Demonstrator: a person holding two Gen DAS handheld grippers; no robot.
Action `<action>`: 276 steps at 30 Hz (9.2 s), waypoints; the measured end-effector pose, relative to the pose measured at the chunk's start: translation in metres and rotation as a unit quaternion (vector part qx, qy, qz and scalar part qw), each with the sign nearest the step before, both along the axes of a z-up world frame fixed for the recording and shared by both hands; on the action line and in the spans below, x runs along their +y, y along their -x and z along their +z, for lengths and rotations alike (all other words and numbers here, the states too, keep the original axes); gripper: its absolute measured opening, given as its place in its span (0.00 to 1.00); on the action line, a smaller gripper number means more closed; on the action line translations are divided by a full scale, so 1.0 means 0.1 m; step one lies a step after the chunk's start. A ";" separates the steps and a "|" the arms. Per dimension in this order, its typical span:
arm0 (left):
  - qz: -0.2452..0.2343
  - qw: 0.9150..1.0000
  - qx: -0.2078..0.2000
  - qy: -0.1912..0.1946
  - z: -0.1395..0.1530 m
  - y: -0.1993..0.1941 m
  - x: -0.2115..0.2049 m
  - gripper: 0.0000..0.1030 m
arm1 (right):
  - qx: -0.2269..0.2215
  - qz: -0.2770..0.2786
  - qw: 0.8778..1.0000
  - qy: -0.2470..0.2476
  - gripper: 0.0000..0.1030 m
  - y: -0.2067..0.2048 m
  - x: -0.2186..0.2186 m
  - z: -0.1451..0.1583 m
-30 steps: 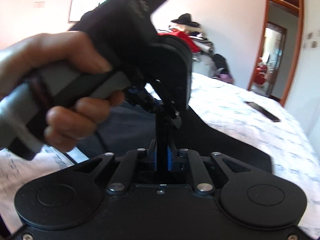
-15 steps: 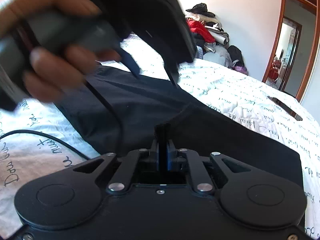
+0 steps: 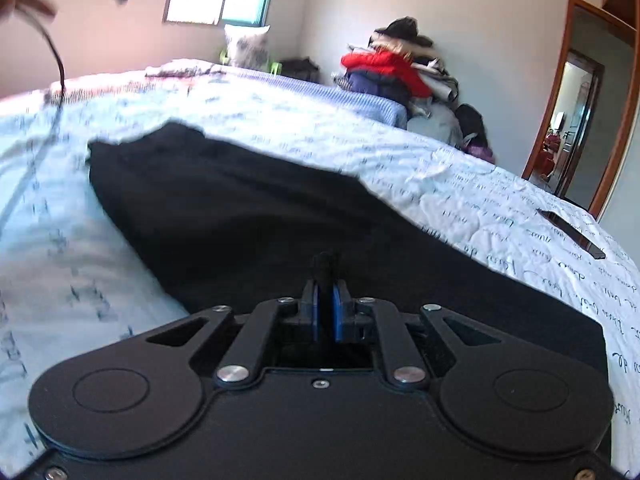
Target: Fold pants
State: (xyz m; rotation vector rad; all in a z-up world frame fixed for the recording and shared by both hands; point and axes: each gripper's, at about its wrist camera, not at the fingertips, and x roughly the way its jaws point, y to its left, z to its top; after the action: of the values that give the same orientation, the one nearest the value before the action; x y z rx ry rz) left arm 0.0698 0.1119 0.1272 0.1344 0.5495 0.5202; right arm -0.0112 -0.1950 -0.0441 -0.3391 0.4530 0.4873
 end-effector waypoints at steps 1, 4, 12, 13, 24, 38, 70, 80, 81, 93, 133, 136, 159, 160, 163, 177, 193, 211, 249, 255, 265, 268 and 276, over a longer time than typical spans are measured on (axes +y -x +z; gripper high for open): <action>-0.031 0.999 0.005 0.020 -0.07 -0.04 -0.11 0.97 | 0.000 0.000 1.000 0.005 0.09 0.01 0.02 0.01; -0.154 0.982 0.058 0.093 -0.46 -0.27 -0.60 0.98 | 0.013 0.001 1.000 0.019 0.10 0.01 0.08 -0.05; -0.321 0.935 0.119 0.097 -1.21 -0.67 -1.90 0.90 | 0.011 -0.040 0.999 -0.034 0.10 0.23 -0.58 0.26; -0.333 0.931 0.119 0.090 -1.27 -0.69 -2.00 0.91 | 0.004 -0.074 0.996 -0.039 0.11 0.22 -0.73 0.29; -0.332 0.932 0.130 0.069 -1.64 -0.72 -2.18 0.91 | 0.042 -0.172 0.984 0.007 0.21 -0.07 -1.23 0.21; -0.240 0.963 0.087 0.082 -1.42 -0.65 -1.72 0.93 | 0.066 -0.138 0.986 0.065 0.38 -0.38 -0.80 -0.06; -0.048 0.917 0.063 0.391 -1.49 0.10 1.79 0.95 | -0.139 0.220 0.936 0.237 0.18 0.09 2.78 -0.12; -0.077 0.813 0.028 0.576 -1.87 -0.48 2.00 0.98 | -0.058 0.195 0.979 0.027 0.09 -0.23 2.23 0.46; -0.086 0.801 0.022 0.592 -1.88 -0.54 2.00 0.96 | -0.047 0.192 0.980 0.007 0.09 -0.27 2.17 0.51; -0.100 0.770 0.045 0.629 -2.06 -0.85 1.86 0.19 | 0.076 0.202 0.965 -0.148 0.10 -0.45 1.67 0.65; -0.276 0.891 0.059 0.356 -0.89 -0.36 -2.05 0.24 | 0.065 -0.103 0.937 -0.329 0.09 -0.33 -0.71 0.41; -0.288 0.891 0.071 0.345 -0.98 -0.40 -2.35 0.24 | 0.064 -0.132 0.933 -0.328 0.09 -0.34 -0.85 0.36; -0.280 0.923 0.050 0.259 -1.07 -0.51 -2.64 0.74 | 0.033 -0.286 0.905 -0.314 0.26 -0.34 -1.70 0.19; -0.266 0.936 0.045 0.224 -1.08 -0.48 -2.60 0.74 | 0.040 -0.266 0.905 -0.330 0.27 -0.39 -1.69 0.18; -0.243 0.957 0.056 0.147 -1.15 -0.45 -2.53 0.74 | 0.052 -0.231 0.913 -0.331 0.49 -0.62 -1.55 0.18; -0.273 0.948 0.093 0.133 -1.49 -0.33 -2.57 0.78 | 0.088 -0.228 0.918 -0.312 0.04 -1.05 -1.61 0.06; -0.306 0.938 0.107 0.126 -1.60 -0.25 -2.77 0.81 | 0.115 -0.193 0.935 -0.276 0.42 -0.02 -1.48 0.10; -0.320 0.937 0.086 0.113 -1.54 -0.15 -2.77 0.82 | 0.037 -0.205 0.961 -0.182 0.14 -0.17 -1.38 0.38; -0.228 0.960 0.134 0.094 -1.51 0.03 -1.41 0.88 | 0.154 -0.007 0.987 -0.034 0.31 -2.08 0.81 0.05; -0.235 0.961 0.133 0.059 -1.60 0.12 -1.47 0.89 | 0.117 -0.022 0.991 -0.053 0.31 -1.78 0.60 0.33; -0.227 0.957 0.151 0.099 -1.58 0.05 -1.37 0.89 | 0.083 -0.040 0.996 -0.020 0.42 -1.38 0.51 0.25; -0.216 0.960 0.147 0.102 -1.52 0.06 -1.33 0.89 | 0.040 -0.055 0.997 -0.020 0.42 -1.04 0.40 0.38; -0.216 0.962 0.135 0.099 -1.46 0.07 -1.58 0.89 | 0.037 -0.128 0.991 -0.020 0.57 -0.33 -0.01 0.29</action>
State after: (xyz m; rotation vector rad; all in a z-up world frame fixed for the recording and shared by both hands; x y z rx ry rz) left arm 0.0623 -0.0459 -0.0193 0.1310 0.8105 0.0183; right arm 0.0216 -0.1963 -0.0155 -0.2200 0.5493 0.2600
